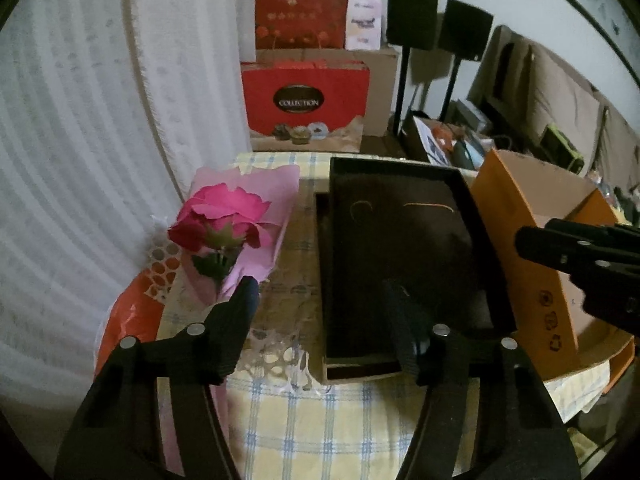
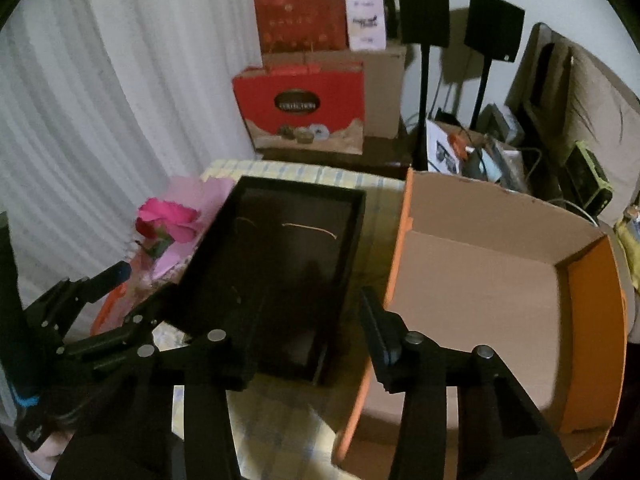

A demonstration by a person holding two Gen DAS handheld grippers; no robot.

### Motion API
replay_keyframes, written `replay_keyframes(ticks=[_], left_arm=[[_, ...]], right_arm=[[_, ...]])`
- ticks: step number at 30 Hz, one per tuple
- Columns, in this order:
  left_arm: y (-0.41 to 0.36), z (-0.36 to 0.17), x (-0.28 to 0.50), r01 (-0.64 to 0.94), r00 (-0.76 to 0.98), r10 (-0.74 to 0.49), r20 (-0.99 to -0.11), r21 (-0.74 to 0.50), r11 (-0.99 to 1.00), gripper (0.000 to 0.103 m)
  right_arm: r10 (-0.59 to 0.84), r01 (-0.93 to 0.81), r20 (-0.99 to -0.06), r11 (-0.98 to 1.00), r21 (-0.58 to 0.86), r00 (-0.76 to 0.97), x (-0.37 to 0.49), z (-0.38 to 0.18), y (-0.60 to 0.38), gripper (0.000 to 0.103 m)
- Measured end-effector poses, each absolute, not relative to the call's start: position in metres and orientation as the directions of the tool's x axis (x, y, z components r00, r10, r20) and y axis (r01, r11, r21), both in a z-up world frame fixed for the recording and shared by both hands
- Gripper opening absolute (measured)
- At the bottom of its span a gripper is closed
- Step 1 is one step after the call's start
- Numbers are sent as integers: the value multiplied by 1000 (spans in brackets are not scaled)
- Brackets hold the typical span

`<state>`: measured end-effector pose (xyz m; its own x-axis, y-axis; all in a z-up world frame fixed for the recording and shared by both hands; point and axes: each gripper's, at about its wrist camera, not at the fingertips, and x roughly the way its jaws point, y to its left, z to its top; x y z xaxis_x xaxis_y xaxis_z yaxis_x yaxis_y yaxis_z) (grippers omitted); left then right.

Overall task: Organize objects
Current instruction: 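Grasp the black tray's rim with the left tool while the right tool grasps its other rim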

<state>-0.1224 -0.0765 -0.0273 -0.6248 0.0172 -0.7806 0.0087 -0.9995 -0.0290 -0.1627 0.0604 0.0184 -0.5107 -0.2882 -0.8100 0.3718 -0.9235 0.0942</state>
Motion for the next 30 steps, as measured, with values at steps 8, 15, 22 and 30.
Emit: replay_keyframes(ticks=[8, 15, 22, 30], left_arm=[[-82, -46, -144, 6, -567, 52, -822, -67, -998, 40], [-79, -52, -152, -2, -548, 56, -834, -65, -998, 40], [-81, -60, -158, 4, -530, 65, -845, -79, -997, 34], [-80, -58, -165, -8, -514, 104, -851, -117, -993, 20]], right_arm=[[-236, 389, -858, -920, 46, -456, -184, -4, 41, 38], [-157, 343, -889, -939, -1, -430, -201, -21, 34, 38], [-80, 325, -902, -943, -70, -425, -209, -33, 23, 44], [-52, 334, -906, -937, -101, -419, -215, -40, 15, 45]])
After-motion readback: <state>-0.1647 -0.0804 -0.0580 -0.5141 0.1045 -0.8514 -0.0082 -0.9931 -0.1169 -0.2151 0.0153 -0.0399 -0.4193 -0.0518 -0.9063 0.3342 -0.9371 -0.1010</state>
